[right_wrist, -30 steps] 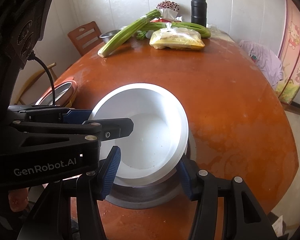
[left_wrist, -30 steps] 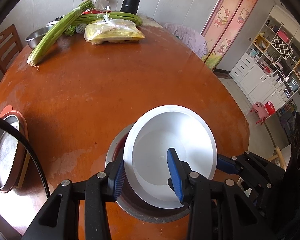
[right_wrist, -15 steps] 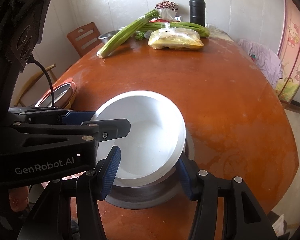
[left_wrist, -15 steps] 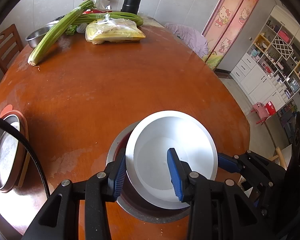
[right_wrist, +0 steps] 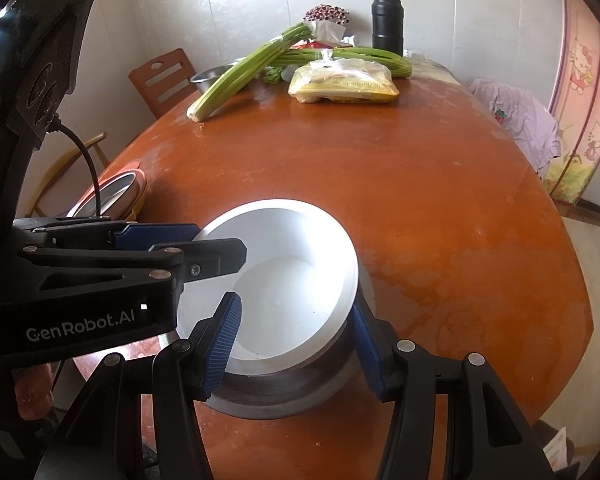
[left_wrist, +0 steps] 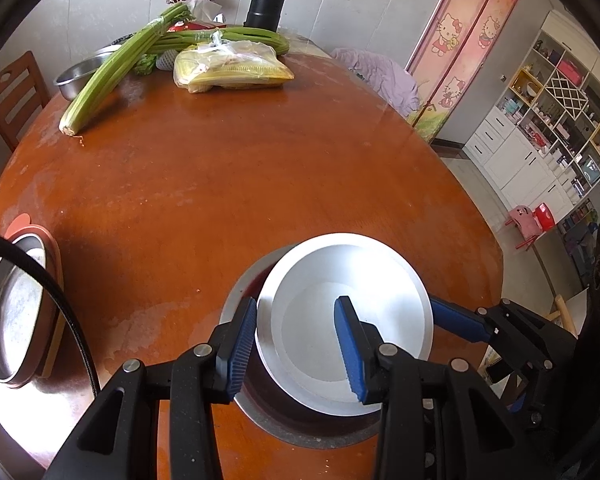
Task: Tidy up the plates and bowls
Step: 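Settle the white bowl in the stack and open the left tool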
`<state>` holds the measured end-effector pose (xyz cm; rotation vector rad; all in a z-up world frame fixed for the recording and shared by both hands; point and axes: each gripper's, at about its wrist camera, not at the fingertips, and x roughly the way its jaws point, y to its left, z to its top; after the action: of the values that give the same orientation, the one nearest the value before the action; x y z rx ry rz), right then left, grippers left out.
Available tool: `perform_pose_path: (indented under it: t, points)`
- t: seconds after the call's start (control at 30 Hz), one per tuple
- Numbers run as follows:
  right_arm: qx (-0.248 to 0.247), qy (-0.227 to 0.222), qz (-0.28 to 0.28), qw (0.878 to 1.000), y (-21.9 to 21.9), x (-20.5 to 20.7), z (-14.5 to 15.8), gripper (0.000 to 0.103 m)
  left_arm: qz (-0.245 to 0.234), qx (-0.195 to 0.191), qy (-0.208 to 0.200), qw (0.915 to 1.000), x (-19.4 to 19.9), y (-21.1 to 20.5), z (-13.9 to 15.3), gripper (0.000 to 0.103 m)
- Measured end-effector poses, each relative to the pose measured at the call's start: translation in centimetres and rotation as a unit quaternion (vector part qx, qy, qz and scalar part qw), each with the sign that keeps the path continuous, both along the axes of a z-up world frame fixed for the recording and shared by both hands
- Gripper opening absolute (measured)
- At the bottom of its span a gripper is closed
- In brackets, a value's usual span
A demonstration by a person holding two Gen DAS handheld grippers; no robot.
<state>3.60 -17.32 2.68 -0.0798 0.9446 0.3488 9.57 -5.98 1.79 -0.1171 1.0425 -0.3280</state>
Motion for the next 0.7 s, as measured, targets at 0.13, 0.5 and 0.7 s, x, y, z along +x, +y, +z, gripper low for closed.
perform_pose_path:
  t: [0.13, 0.5, 0.7]
  points:
    - [-0.003, -0.003, -0.001, 1.000, -0.1, -0.1, 0.2, 0.057, 0.000, 0.001, -0.004, 1.0000, 0.0, 0.1, 0.4, 0.040]
    - [-0.008, -0.012, 0.000, 1.000, 0.1, -0.1, 0.8, 0.057, 0.006, 0.007, -0.011, 0.9999, -0.2, 0.3, 1.0, 0.040]
    - [-0.008, -0.018, -0.005, 1.000, -0.1, 0.1, 1.2, 0.057, 0.012, 0.009, -0.018, 0.9997, -0.3, 0.8, 1.4, 0.042]
